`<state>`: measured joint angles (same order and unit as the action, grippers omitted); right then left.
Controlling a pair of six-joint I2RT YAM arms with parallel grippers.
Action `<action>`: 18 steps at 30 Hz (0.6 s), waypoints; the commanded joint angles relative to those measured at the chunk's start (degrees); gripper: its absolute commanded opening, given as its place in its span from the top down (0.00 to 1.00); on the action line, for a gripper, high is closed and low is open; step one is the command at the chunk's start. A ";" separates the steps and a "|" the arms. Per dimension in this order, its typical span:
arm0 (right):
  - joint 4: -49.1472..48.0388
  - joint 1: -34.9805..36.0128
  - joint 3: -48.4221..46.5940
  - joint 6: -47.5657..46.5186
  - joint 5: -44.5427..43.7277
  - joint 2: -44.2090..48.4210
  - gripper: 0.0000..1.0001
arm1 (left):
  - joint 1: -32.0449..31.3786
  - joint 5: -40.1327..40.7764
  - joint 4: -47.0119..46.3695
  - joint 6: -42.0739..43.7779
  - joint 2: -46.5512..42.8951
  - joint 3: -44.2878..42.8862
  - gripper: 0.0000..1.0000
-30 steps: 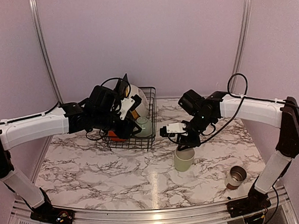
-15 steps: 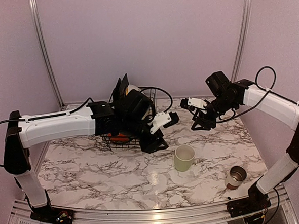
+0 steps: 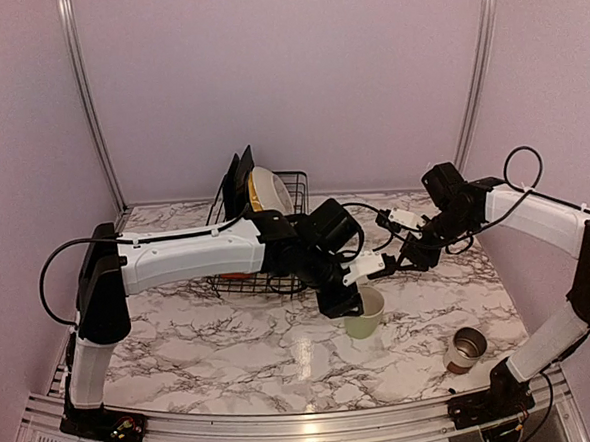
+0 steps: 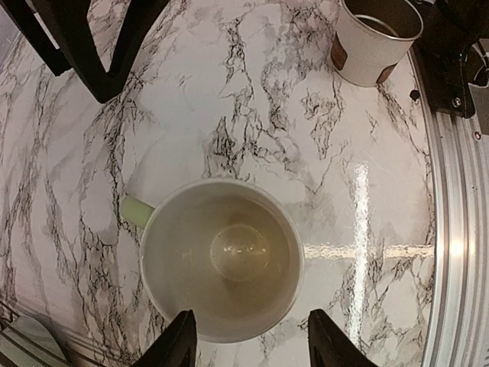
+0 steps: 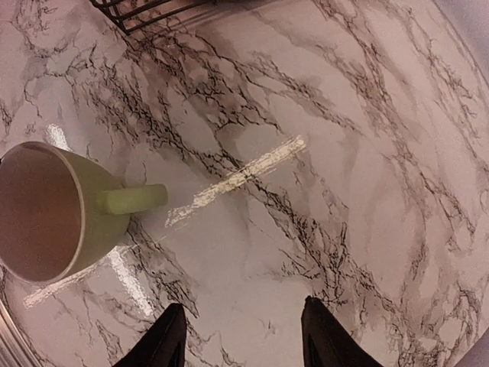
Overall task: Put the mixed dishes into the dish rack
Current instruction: Grab the cup from the center of the board.
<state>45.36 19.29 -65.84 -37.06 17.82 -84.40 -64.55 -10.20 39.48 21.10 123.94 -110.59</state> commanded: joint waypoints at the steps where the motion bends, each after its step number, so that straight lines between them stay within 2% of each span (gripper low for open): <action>1: -3.09 -2.15 0.59 1.49 -1.57 0.65 0.50 | -1.32 -1.20 4.54 1.98 2.71 -2.98 0.49; 18: -4.01 -2.33 0.80 2.14 -2.66 -2.07 0.50 | -2.35 0.54 6.33 2.88 5.60 -4.03 0.68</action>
<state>42.00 17.39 -64.97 -35.73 15.70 -85.62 -66.39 -9.96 42.81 23.35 128.14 -113.54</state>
